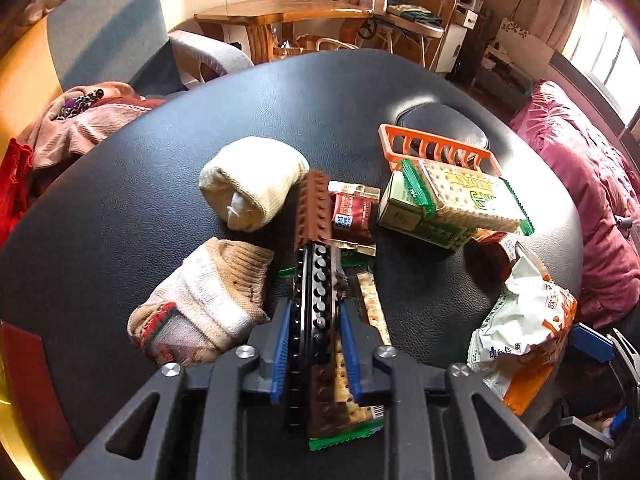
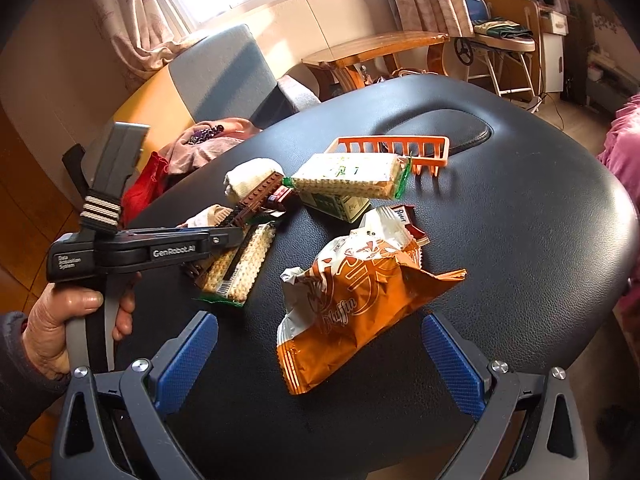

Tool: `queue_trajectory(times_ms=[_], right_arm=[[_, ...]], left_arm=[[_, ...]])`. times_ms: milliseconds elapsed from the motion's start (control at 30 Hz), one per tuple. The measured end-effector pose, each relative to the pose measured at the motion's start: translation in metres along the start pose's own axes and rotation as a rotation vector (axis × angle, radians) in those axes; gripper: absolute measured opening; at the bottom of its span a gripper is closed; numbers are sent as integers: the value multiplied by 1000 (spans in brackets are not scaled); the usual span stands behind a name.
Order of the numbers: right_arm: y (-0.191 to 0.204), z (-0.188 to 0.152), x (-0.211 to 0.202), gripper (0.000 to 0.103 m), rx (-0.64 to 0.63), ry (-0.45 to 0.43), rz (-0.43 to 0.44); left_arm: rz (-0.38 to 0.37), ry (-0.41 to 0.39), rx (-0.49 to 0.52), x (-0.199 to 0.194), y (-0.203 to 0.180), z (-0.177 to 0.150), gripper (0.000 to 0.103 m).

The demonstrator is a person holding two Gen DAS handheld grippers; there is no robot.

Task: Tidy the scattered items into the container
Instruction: 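Lift the brick bar with the left tool while the right tool reaches the chip bag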

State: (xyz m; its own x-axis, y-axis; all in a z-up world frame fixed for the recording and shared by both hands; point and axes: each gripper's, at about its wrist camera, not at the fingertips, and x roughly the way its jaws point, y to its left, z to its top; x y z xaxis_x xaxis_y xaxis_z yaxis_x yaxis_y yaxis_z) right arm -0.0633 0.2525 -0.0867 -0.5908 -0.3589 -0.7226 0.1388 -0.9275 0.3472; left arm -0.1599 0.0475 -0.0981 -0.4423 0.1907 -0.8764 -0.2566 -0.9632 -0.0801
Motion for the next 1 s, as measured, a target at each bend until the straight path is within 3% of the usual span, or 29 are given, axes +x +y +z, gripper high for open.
queue_trajectory(times_ms=[200,333,700,867,1000], right_arm=[[2,-5,2,103,4,6,-16],[5,-8,2,103,6,8,-25],[23,-24,2,103,-21,42,-42],[26,-27,0,103,-25,43,-59],[15,-24,-2,103,25,21,-75]], left_arm=[[-27,-46,-30,-12,7,-16,22],[-12,-77,-61,-32,14,-43,22],[-2,-39,-149,-36,25,-120,22],[-28,-93,-148,-54,25,-131,30],[-10,-93,-111,-53,24,-120,33]])
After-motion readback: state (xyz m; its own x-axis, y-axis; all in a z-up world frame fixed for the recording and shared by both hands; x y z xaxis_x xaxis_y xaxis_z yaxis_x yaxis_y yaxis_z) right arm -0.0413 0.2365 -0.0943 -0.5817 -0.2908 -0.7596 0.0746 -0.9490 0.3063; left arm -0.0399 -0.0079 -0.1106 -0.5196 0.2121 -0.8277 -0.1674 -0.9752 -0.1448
